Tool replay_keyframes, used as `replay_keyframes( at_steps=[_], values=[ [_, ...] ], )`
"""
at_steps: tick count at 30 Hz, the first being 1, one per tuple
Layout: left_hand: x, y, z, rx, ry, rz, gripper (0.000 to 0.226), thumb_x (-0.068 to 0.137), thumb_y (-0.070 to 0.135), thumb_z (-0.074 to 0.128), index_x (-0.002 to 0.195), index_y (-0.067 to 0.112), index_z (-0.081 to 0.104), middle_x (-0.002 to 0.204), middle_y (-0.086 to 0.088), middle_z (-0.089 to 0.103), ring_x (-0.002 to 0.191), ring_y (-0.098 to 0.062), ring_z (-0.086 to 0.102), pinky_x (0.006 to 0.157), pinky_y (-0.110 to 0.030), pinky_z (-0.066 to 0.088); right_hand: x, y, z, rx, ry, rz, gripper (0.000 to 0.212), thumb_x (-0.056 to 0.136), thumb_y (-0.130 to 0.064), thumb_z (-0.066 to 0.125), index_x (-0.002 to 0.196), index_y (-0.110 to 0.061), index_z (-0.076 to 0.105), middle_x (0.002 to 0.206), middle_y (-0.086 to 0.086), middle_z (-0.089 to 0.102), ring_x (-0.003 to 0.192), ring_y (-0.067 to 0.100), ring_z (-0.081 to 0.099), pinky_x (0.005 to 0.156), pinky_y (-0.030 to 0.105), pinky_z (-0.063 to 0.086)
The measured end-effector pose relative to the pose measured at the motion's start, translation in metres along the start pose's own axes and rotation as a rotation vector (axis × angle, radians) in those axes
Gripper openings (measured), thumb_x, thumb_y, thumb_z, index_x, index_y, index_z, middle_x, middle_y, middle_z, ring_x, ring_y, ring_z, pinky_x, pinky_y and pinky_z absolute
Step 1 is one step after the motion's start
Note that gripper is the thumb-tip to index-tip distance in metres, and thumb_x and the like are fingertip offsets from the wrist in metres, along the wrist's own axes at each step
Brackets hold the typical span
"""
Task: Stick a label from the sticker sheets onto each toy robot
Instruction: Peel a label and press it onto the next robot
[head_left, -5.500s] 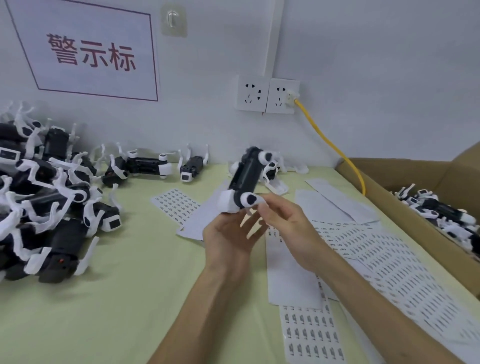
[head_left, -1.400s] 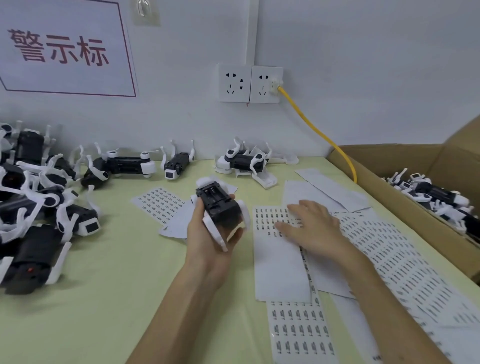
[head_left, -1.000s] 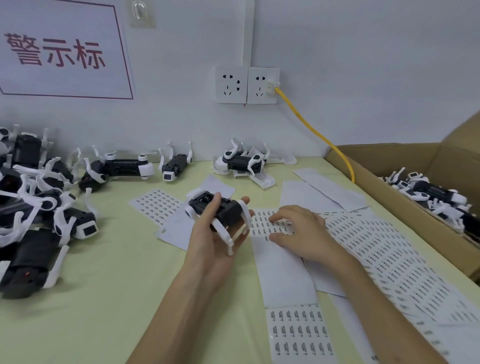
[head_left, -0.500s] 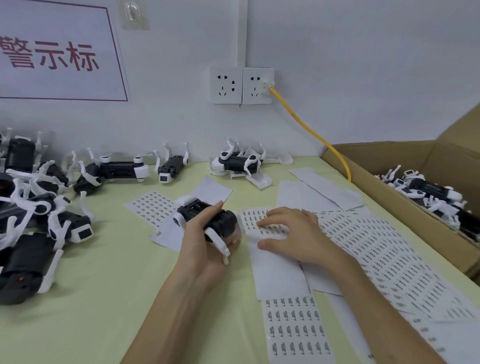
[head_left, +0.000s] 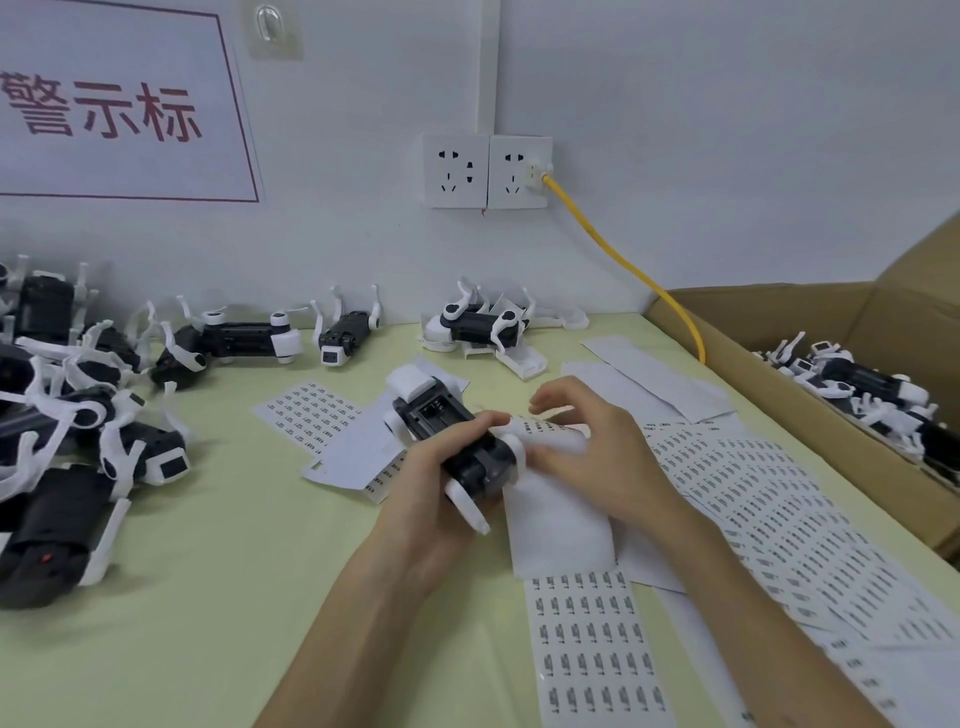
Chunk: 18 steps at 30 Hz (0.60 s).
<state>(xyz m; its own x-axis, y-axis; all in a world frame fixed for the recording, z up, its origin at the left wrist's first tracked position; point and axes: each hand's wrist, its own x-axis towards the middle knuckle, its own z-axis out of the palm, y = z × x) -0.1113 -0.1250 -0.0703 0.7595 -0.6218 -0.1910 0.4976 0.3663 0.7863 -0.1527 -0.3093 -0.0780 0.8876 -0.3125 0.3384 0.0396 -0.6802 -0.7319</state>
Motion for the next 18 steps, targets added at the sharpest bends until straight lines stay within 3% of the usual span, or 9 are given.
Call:
replay_keyframes(
  at_steps=[4,6,9,12,14,18],
  values=[
    [-0.0005,-0.0005,0.0007,-0.004,0.012,0.001,0.018,0.093,0.022,0.066,0.097,0.014,0.081,0.087,-0.01,0.068,0.088,-0.026,0.063,0.092,-0.038,0.042,-0.0006,-0.003,0.0011,-0.022,0.029,-0.179,0.028,0.075,-0.021,0.088,0.098,-0.027,0.073,0.102,-0.015,0.069,0.102,0.004,0.063,0.093,0.027,0.047],
    [-0.0008,-0.0003,0.0006,0.001,0.01,0.009,0.019,0.092,0.023,0.066,0.099,0.013,0.082,0.088,-0.012,0.069,0.091,-0.026,0.065,0.093,-0.038,0.043,-0.001,-0.0036,0.0012,-0.047,0.067,-0.244,0.03,0.074,-0.019,0.09,0.099,-0.023,0.075,0.101,-0.012,0.066,0.102,0.007,0.06,0.091,0.023,0.045],
    [0.0008,-0.0019,-0.0002,-0.003,0.004,0.024,0.026,0.084,0.026,0.071,0.103,0.011,0.081,0.095,-0.01,0.072,0.09,-0.022,0.071,0.088,-0.032,0.051,-0.0009,-0.0048,0.0012,-0.054,0.106,-0.267,0.029,0.073,-0.019,0.09,0.097,-0.023,0.075,0.099,-0.011,0.064,0.101,0.008,0.059,0.089,0.021,0.043],
    [0.0014,-0.0027,-0.0003,-0.022,0.005,0.036,0.032,0.079,0.026,0.074,0.105,0.009,0.079,0.098,-0.009,0.07,0.087,-0.02,0.07,0.077,-0.027,0.055,-0.0016,-0.0062,0.002,-0.052,0.096,-0.268,0.024,0.074,-0.018,0.089,0.095,-0.022,0.078,0.097,-0.01,0.066,0.096,0.007,0.063,0.09,0.034,0.047],
    [0.0014,-0.0027,-0.0003,-0.008,0.012,0.037,0.032,0.077,0.027,0.075,0.103,0.01,0.08,0.099,-0.009,0.071,0.088,-0.02,0.069,0.081,-0.029,0.053,-0.0019,-0.0064,0.0008,-0.039,0.076,-0.259,0.022,0.076,-0.019,0.088,0.096,-0.02,0.08,0.096,-0.008,0.07,0.091,0.006,0.067,0.091,0.039,0.05],
    [0.0008,-0.0026,-0.0003,0.044,0.034,0.026,0.036,0.068,0.026,0.081,0.1,0.009,0.082,0.101,-0.011,0.074,0.091,-0.022,0.071,0.089,-0.034,0.05,-0.0022,-0.0067,-0.0008,-0.042,0.078,-0.254,0.019,0.078,-0.024,0.087,0.096,-0.018,0.082,0.096,-0.006,0.071,0.092,0.008,0.065,0.089,0.027,0.048]
  ],
)
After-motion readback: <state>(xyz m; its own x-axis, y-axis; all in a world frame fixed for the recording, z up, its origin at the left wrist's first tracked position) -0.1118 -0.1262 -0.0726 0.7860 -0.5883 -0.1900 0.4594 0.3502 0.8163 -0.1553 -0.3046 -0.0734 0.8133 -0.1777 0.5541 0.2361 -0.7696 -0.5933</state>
